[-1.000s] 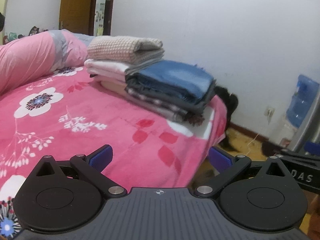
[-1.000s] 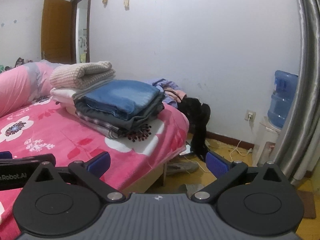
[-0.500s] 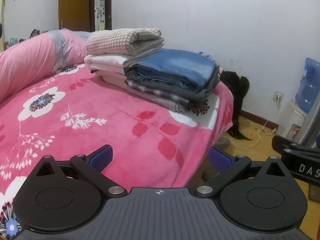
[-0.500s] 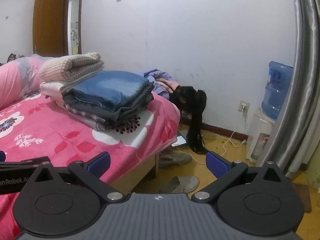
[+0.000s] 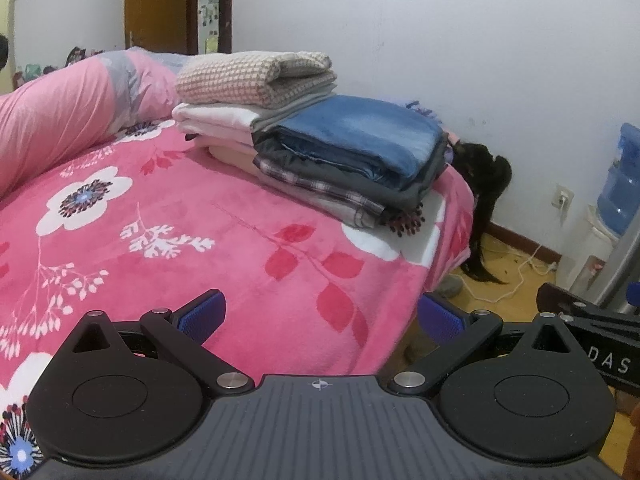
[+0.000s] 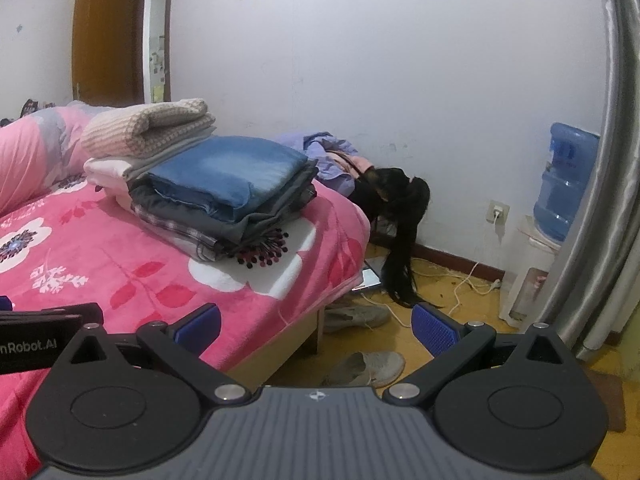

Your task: Fold clothes

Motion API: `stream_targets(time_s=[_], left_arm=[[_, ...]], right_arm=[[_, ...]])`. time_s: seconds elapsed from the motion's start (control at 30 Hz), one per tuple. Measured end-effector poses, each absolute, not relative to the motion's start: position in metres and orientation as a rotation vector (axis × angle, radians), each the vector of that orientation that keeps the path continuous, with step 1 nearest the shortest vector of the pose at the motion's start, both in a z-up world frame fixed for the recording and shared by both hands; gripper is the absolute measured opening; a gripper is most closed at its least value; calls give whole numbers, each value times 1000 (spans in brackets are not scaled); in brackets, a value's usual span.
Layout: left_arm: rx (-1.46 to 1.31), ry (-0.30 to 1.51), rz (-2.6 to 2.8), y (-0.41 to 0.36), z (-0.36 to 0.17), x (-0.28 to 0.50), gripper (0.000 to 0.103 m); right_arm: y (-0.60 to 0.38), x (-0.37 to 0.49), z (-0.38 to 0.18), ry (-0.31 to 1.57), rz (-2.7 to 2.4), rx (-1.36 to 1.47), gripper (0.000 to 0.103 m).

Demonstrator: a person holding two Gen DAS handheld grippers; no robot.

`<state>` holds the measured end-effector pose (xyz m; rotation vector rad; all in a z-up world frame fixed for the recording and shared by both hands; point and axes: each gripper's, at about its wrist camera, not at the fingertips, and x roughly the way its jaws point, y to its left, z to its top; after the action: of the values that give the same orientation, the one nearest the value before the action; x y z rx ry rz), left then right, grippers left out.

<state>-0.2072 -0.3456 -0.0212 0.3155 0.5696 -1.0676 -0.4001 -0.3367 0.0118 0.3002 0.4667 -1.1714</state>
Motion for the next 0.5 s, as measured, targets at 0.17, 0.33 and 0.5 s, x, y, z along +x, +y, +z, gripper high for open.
stream_targets(time_s=[0.17,0.33,0.5], left_arm=[[314,556,-1062,-347,-18,-205,103],[309,555,-1057,-347,-16,-202,103],[305,553,-1053,-346,-14,-199,103]], right_arm=[[-338,-394,14,474,-1167,282,103],[-339,-389,17,481,-1162,266,103],[-340,-386,19,485,-1156,259,103]])
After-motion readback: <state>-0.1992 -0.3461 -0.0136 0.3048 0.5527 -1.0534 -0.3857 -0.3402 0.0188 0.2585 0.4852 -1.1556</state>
